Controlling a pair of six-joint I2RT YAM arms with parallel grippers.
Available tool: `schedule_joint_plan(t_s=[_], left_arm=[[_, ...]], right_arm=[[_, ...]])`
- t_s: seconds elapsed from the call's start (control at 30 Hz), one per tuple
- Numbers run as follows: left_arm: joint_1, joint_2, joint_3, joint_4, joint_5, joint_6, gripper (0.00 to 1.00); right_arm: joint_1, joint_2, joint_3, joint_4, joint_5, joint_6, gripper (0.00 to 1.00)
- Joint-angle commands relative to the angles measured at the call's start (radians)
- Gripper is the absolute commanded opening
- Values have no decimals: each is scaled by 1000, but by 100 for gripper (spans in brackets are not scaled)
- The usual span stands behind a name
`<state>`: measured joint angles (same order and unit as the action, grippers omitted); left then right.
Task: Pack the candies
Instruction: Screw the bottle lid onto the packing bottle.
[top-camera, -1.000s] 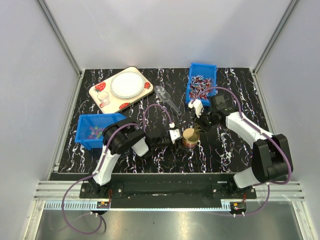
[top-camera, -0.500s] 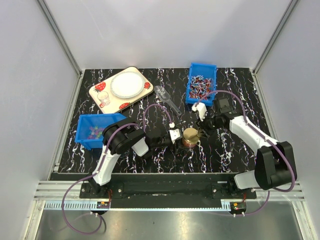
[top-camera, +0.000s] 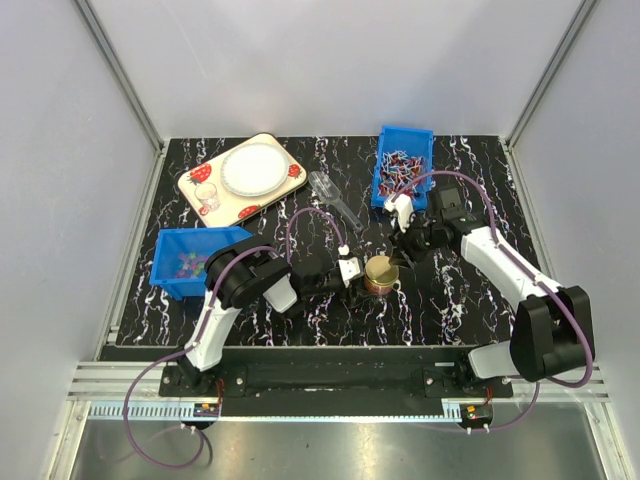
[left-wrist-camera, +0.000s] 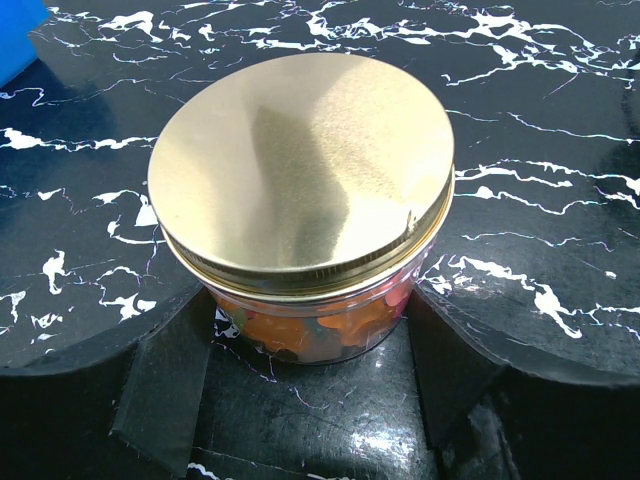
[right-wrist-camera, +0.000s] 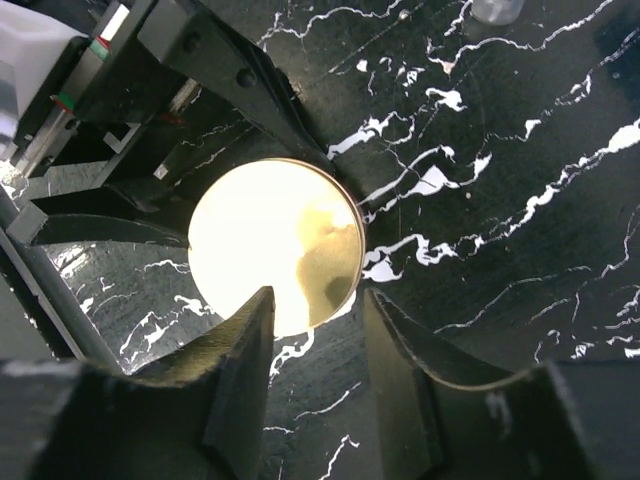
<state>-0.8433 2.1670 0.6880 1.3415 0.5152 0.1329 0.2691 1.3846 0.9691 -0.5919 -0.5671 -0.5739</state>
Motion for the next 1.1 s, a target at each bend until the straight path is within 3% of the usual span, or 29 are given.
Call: schedule_joint_plan(t_s=[0.0,0.6,1.07], left_arm=[[10,19,10,104,-18,17,61],[10,20,13,100,-18,14,61],[9,19,12,100,-21,16,61]], right_arm=[[39,16,34,29,-11,11,44],[182,60,-105,101,167,-53,41],[193,-71,-4,-20,99,-75,41]])
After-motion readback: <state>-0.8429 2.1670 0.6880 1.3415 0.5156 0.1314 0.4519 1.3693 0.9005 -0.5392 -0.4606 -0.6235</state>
